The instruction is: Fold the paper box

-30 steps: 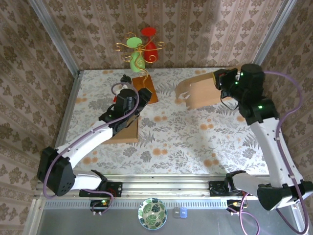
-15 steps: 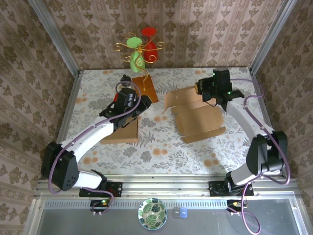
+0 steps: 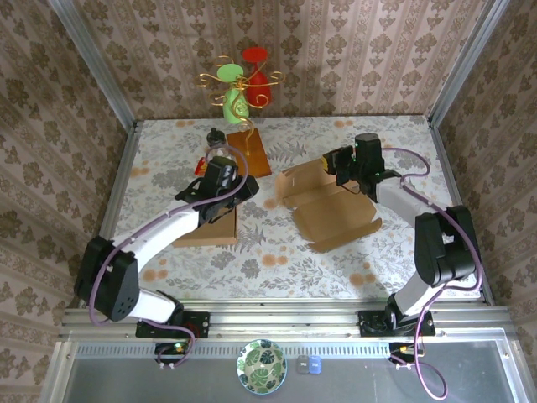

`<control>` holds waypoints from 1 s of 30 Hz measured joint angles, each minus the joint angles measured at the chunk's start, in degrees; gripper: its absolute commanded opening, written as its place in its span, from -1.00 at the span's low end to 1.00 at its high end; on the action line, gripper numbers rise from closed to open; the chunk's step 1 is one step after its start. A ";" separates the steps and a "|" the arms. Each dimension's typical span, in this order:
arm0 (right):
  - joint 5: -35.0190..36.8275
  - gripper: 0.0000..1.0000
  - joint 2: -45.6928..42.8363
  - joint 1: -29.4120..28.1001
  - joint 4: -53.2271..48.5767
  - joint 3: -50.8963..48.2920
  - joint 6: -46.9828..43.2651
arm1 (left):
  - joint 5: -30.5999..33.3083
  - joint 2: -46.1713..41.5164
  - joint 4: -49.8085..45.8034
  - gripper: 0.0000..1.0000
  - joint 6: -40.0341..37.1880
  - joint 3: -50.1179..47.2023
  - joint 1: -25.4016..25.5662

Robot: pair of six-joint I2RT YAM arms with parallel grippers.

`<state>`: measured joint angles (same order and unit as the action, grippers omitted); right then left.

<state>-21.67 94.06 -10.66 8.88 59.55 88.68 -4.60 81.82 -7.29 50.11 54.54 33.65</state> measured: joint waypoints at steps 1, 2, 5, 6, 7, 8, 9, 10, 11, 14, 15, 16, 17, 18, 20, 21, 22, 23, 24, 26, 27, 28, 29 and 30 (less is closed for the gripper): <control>-0.42 -1.00 0.57 0.00 1.07 -0.31 -0.28 | -0.31 0.81 0.46 -0.40 -0.98 -0.33 -0.07; -0.92 -1.00 0.96 0.00 2.34 -0.70 -0.68 | -0.59 1.51 0.90 -0.42 -1.79 -0.55 -0.31; -2.03 -1.00 1.22 0.00 5.66 -2.27 -2.25 | -2.10 4.15 3.15 -0.49 -5.22 -0.94 -0.76; -2.51 -1.00 1.22 0.00 7.10 -2.91 -2.93 | -2.64 5.01 4.09 -0.50 -6.47 -1.14 -0.87; -2.84 -1.00 1.22 0.00 8.57 -3.61 -3.39 | -3.21 5.79 5.09 -0.51 -7.58 -1.33 -1.09; -3.10 -1.00 1.22 0.00 9.68 -4.24 -3.61 | -3.65 6.47 5.79 -0.51 -8.46 -1.46 -1.16; -3.37 -1.00 1.22 0.00 11.10 -4.98 -4.00 | -4.17 7.28 6.80 -0.51 -9.51 -1.66 -1.18; -3.63 -1.00 1.22 0.00 12.07 -5.62 -4.26 | -4.55 7.98 7.43 -0.51 -10.34 -1.70 -1.18; -3.89 -1.00 1.22 0.00 12.94 -6.19 -4.50 | -4.83 8.61 8.11 -0.51 -11.10 -1.77 -1.22; -4.42 -1.00 1.22 0.00 15.45 -7.67 -4.79 | -5.79 10.12 10.58 -0.49 -13.20 -2.12 -1.29; -4.52 -1.00 1.22 0.00 15.89 -7.93 -4.79 | -6.23 10.56 11.85 -0.47 -14.01 -2.43 -1.29; -4.52 -1.00 1.22 0.00 16.35 -8.17 -4.83 | -6.62 10.93 13.07 -0.44 -14.71 -2.73 -1.29; -4.55 -1.00 1.22 0.00 16.65 -8.26 -4.87 | -7.04 11.30 14.12 -0.42 -15.52 -2.97 -1.27; -4.55 -1.00 1.22 0.00 16.81 -8.26 -5.01 | -7.56 11.74 15.19 -0.42 -16.39 -3.15 -1.11; -4.57 -1.00 1.22 0.00 16.92 -8.26 -5.20 | -8.35 12.50 16.72 -0.42 -17.86 -3.17 -0.94; -4.57 -1.00 1.22 0.00 16.96 -8.26 -5.25 | -8.76 12.76 17.33 -0.41 -18.60 -3.17 -0.81; -4.57 -1.00 1.22 0.00 17.09 -8.26 -5.27 | -9.11 12.96 17.79 -0.41 -19.34 -3.17 -0.61; -4.57 -1.00 1.22 0.00 17.16 -8.26 -5.42 | -9.31 12.96 18.08 -0.41 -19.98 -3.17 -0.39; -4.57 -1.00 1.22 0.00 17.22 -8.26 -5.55 | -9.49 12.96 18.43 -0.40 -20.59 -3.17 -0.11; -4.59 -1.00 1.22 0.00 17.33 -8.26 -5.73 | -9.68 12.98 19.06 -0.39 -21.64 -3.17 0.55; -4.59 -1.00 1.22 0.00 17.38 -8.26 -5.86 | -9.77 12.96 19.30 -0.39 -22.12 -3.17 0.87; -4.59 -1.00 1.22 0.00 17.53 -8.26 -5.92 | -9.81 12.98 19.52 -0.39 -22.62 -3.15 1.18; -4.59 -1.00 1.22 0.00 17.57 -8.26 -5.99 | -9.81 12.98 19.58 -0.39 -23.02 -3.15 1.44; -4.61 -1.00 1.22 0.00 17.62 -8.28 -6.05 | -9.81 13.05 19.63 -0.39 -23.50 -3.13 1.75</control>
<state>-26.28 95.29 -10.66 26.50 51.27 82.63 -14.41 94.87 12.34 26.61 51.42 35.40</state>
